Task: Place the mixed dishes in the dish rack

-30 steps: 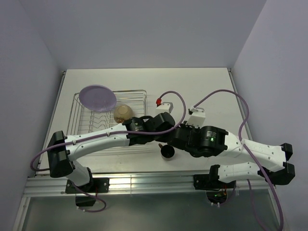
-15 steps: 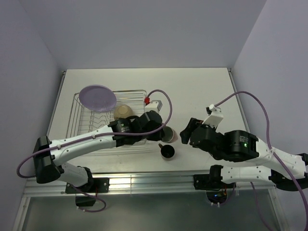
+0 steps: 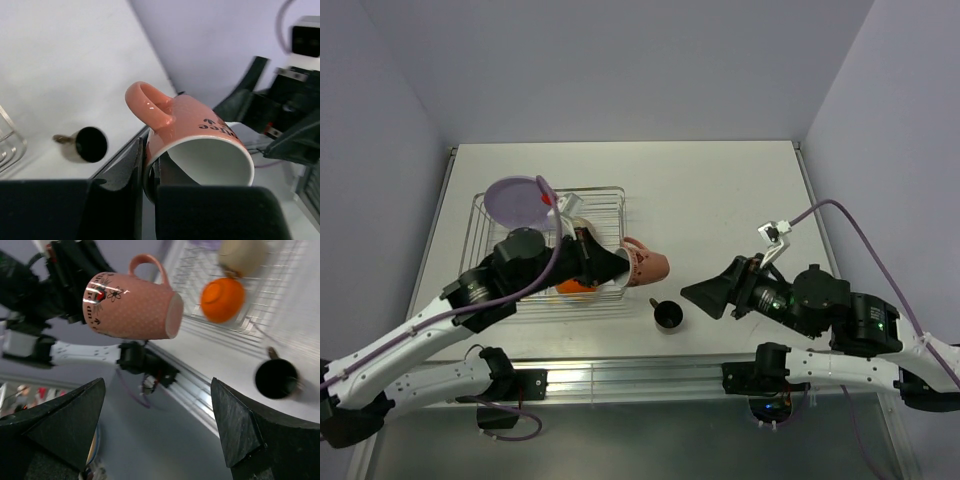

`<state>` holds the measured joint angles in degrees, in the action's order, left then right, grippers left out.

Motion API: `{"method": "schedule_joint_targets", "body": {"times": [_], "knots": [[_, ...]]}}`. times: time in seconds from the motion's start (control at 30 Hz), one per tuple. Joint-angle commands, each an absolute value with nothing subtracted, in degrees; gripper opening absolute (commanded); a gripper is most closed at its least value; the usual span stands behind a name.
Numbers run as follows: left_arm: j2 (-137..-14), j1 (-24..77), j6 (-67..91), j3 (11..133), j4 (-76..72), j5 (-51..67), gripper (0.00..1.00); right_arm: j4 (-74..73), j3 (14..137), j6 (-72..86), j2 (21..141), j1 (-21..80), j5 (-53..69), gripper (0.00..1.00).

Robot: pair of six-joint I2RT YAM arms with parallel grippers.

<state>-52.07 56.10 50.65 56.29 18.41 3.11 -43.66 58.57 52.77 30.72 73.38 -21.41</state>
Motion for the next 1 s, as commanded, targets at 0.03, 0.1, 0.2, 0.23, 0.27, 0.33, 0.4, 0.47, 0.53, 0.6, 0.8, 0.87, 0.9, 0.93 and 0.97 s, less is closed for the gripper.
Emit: {"method": "schedule_joint_targets", "body": {"times": [0.03,0.1,0.2,0.23,0.27,0.33,0.4,0.47,0.53,0.6,0.8,0.87,0.9,0.93,0.97], "knots": [[-46.3,54.9,51.8,54.6,3.6,15.1,0.0,-29.3,60.0,46.8,34.3,73.6,-9.7,0.94],[-44.0,54.9,53.3,53.5,1.2,18.1,0.0,-25.8,60.6,45.9,35.4,73.5,-7.6,0.95],[-42.1,54.9,55.2,52.1,-3.0,20.5,0.0,-20.2,60.7,45.0,36.8,73.4,-2.8,0.95],[-41.1,54.9,55.5,51.9,-3.6,20.9,0.0,-19.3,61.1,44.4,37.5,73.4,-1.9,0.95],[-40.5,54.9,55.9,51.6,-4.2,21.4,0.0,-17.9,61.4,44.2,37.9,73.4,-0.9,0.95],[-39.2,54.9,56.9,51.2,-4.9,21.9,0.0,-16.4,61.6,43.4,38.3,73.1,-0.3,0.95],[-38.4,54.9,58.2,50.0,-7.0,22.6,0.0,-14.0,61.4,43.2,38.4,72.9,2.2,0.95],[-37.7,54.9,58.7,49.1,-8.2,22.9,0.0,-10.9,60.8,43.2,38.6,72.3,3.9,0.95],[-37.6,54.9,59.7,48.3,-10.4,23.6,0.0,-9.6,60.7,43.7,39.1,71.8,5.7,0.94],[-37.7,54.9,60.6,46.9,-13.1,24.0,0.0,-7.5,60.3,44.1,39.2,71.5,6.7,0.91],[-38.4,54.9,62.2,43.7,-18.5,24.4,0.0,-3.1,59.8,45.5,40.4,70.6,9.1,0.81],[-38.8,54.9,62.2,43.7,-19.5,24.2,0.0,-2.6,60.2,45.6,40.9,70.4,9.7,0.79],[-39.0,54.9,62.2,43.7,-19.7,24.2,0.0,-2.0,60.0,46.0,41.2,70.1,9.9,0.77],[-39.1,54.9,62.3,43.6,-20.0,24.2,0.0,-1.5,59.9,46.1,41.4,70.0,10.4,0.76],[-39.1,54.9,62.5,43.2,-21.2,24.2,0.0,-1.3,60.1,46.2,41.7,70.0,10.7,0.76]]}}
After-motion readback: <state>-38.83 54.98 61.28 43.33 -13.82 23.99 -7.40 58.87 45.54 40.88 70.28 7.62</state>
